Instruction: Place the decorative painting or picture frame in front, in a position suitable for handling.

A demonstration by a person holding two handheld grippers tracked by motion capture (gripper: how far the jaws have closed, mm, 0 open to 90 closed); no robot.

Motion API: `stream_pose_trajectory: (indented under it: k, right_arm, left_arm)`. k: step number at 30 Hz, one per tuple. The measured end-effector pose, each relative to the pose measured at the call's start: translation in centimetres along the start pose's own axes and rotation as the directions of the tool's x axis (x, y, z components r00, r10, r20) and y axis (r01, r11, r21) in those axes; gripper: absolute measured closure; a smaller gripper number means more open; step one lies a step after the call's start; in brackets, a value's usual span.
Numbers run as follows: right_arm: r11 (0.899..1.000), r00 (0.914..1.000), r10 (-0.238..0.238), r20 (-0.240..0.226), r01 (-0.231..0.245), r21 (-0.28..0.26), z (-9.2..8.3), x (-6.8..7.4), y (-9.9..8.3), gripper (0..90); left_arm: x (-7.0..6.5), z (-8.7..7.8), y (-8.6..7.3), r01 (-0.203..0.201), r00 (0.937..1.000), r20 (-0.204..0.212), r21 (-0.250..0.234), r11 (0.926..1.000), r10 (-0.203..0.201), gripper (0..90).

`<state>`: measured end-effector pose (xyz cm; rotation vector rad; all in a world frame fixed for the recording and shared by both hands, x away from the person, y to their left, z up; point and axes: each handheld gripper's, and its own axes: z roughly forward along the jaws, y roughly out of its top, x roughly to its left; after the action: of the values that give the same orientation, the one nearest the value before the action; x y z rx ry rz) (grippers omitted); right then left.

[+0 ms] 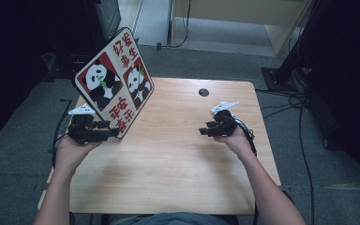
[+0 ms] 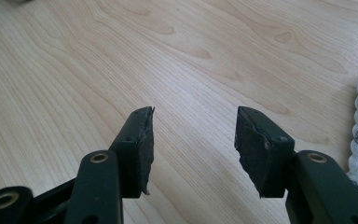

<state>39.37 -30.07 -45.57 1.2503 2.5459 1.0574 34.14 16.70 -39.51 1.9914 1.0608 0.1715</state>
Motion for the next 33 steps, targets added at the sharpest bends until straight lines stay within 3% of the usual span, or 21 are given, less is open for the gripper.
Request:
stream_pose_trajectory:
  k: [5, 15, 23, 33]
  right_arm:
    - [1.000, 1.0000, 0.000, 0.001, 0.000, 0.002, 0.1, 0.0, 0.0, 48.4]
    - [1.000, 0.9999, -0.002, 0.013, 0.002, -0.003, -0.3, 0.2, -0.3, 48.4]
    - [1.000, 0.9995, -0.010, 0.029, 0.010, -0.011, -1.1, 0.4, -1.1, 48.1]
    - [1.000, 0.9987, 0.009, 0.049, -0.008, -0.025, -2.3, 0.1, -2.2, 48.1]
  left_arm:
    - [0.7, -0.6, -0.2, 0.017, 0.9998, -0.010, -0.008, 0.9998, -0.017, 39.9]
    - [3.3, -2.1, -0.9, 0.063, 0.9965, -0.053, -0.019, 0.9978, -0.064, 40.6]
    - [4.0, -1.9, 0.3, 0.060, 0.9971, -0.044, -0.035, 0.9976, -0.062, 40.9]
    - [4.5, -2.4, 1.9, 0.064, 0.9948, -0.076, -0.045, 0.9969, -0.068, 41.6]
